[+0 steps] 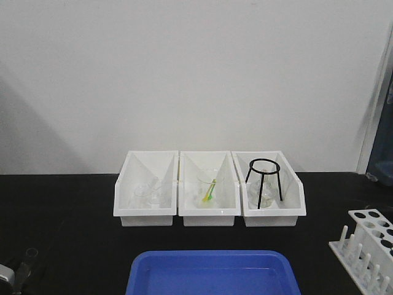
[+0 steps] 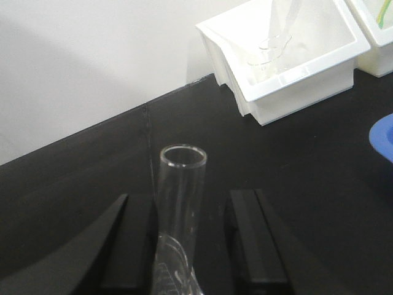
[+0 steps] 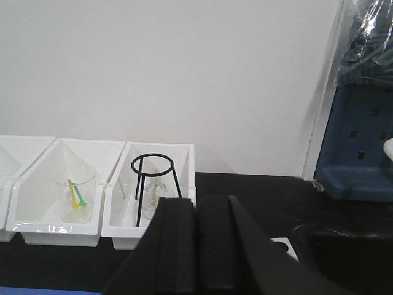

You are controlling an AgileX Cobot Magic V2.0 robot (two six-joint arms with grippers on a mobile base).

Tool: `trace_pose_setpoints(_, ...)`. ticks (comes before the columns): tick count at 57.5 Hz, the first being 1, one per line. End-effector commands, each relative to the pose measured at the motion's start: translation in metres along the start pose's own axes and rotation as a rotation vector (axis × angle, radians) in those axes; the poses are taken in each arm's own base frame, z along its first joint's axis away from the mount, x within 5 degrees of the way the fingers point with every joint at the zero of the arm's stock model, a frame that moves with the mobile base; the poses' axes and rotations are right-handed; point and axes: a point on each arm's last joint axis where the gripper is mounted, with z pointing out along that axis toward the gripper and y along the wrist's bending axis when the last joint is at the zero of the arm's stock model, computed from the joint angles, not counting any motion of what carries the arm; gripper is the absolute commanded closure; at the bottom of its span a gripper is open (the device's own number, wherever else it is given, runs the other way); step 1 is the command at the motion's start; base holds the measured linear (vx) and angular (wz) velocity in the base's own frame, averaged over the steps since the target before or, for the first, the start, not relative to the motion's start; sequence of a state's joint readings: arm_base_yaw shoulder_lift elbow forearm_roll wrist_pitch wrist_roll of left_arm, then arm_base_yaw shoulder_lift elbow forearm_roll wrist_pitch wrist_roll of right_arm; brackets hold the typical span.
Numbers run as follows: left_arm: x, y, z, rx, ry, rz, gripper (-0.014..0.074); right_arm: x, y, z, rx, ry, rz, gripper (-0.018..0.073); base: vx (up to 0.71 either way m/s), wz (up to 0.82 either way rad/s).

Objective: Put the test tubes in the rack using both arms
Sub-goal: 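Close the left gripper on the clear glass tube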

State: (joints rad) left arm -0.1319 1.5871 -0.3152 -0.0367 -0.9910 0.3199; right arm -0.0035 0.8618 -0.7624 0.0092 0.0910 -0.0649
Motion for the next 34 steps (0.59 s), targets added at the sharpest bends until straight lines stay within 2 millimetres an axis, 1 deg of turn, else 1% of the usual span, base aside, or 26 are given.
trace_pose_setpoints(1,-0.018,0.004,0.003,-0.043,-0.131,-0.004,0.0218,-0.018,-0.001,-0.002,0.007,-0.107,-0.006,0.0564,0.0,0.0)
trace_pose_setpoints(13,-0.014,0.003,0.006,-0.052,-0.136,0.076,0.0218,-0.018,-0.001,-0.002,0.007,-0.107,-0.006,0.0564,0.0,0.0)
trace_pose_setpoints(22,-0.013,0.004,0.007,-0.064,-0.139,0.075,0.0218,-0.018,-0.001,-0.002,0.006,-0.104,-0.006,0.0564,0.0,0.0)
trace_pose_setpoints(30,-0.014,0.014,0.005,-0.169,-0.147,0.031,0.0218,-0.018,-0.001,-0.002,0.006,-0.103,-0.005,0.0564,0.0,0.0)
trace_pose_setpoints(34,-0.013,0.015,0.005,-0.178,-0.142,0.026,0.0218,-0.018,-0.001,-0.002,0.006,-0.103,-0.005,0.0564,0.0,0.0)
